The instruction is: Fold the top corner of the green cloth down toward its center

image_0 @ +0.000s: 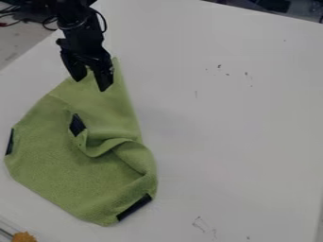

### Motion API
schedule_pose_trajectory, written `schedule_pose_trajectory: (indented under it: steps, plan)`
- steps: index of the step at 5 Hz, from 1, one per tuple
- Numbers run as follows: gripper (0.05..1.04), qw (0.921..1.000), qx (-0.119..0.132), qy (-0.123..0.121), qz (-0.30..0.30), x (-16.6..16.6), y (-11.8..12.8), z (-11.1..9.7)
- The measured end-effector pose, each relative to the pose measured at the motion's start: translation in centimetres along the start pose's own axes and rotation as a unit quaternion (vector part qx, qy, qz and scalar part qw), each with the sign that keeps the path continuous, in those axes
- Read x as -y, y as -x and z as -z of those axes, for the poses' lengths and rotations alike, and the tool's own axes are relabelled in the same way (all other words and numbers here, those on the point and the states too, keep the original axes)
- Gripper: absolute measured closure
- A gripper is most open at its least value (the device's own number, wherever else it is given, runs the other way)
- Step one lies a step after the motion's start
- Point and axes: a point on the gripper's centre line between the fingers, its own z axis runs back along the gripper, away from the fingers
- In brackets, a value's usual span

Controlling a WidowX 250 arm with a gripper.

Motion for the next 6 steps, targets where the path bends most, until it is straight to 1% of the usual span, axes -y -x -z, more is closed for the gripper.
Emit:
schedule_pose_trajectory:
  steps: [1,2,3,4,5,6]
  plan:
    - [0.085,0.9980,-0.007,0.019,0.059,-2.6,-3.3,1.3]
    - [0.085,0.9960,-0.005,0.020,0.087,-4.4,-5.5,2.0]
    - [0.085,0.9952,-0.009,0.025,0.094,-5.2,-6.1,2.7]
    - [0.085,0.9959,-0.005,0.015,0.089,-6.2,-5.9,2.5]
    - [0.085,0.9961,-0.010,0.023,0.085,-6.3,-5.6,3.8]
    - [0.085,0.9962,-0.006,0.025,0.084,-6.2,-5.7,4.1]
